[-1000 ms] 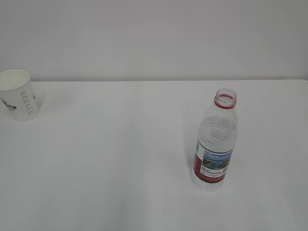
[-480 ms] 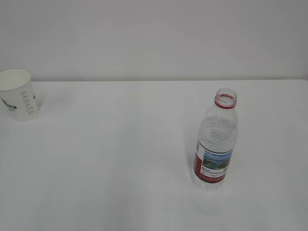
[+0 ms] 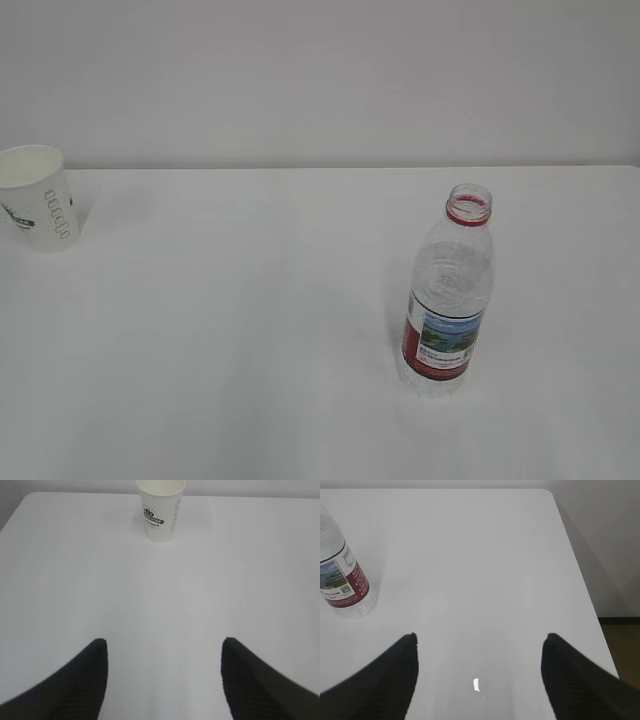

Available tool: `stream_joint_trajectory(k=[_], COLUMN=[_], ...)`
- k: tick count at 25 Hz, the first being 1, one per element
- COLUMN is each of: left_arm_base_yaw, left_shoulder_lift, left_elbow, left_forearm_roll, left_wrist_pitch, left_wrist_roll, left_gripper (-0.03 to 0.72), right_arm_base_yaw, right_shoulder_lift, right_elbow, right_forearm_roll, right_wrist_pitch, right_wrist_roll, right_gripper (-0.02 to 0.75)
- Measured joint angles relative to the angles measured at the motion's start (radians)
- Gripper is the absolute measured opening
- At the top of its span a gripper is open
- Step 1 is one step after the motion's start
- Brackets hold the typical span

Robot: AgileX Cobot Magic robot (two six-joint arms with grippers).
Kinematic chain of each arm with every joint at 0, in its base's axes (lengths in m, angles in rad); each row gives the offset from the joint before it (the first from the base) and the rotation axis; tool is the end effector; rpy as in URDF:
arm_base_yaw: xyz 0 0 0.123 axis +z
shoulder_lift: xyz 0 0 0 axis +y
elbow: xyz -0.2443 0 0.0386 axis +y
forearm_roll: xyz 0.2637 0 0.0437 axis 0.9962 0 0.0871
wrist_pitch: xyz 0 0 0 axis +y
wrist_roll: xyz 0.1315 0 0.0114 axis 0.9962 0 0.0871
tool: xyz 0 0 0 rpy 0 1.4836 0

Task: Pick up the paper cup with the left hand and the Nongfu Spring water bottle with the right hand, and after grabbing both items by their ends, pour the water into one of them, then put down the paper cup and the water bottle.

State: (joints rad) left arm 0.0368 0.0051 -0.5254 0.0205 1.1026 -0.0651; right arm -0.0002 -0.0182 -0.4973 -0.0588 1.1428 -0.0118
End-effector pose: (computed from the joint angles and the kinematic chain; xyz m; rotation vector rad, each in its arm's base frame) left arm 0.0789 0.0053 0.2691 -0.1069 2.0630 0.0072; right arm 0.0760 -0.0071 0.2574 -0.0060 2.1104 -0.0782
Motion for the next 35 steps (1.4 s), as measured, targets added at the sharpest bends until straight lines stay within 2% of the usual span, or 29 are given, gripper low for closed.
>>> stream_joint_trajectory(k=[35], left_arm_base_yaw=[0.000], left_shoulder_lift=[0.000], left_elbow=[0.000], left_forearm_roll=[0.000], left_wrist_pitch=[0.000], left_wrist_roll=[0.000], left_gripper=[0.515], right_arm_base_yaw=[0.000], right_shoulder_lift=[0.000], right_elbow=[0.000], right_forearm_roll=[0.000], right_wrist_pitch=[0.000], right_wrist_roll=[0.000], right_gripper=[0.580])
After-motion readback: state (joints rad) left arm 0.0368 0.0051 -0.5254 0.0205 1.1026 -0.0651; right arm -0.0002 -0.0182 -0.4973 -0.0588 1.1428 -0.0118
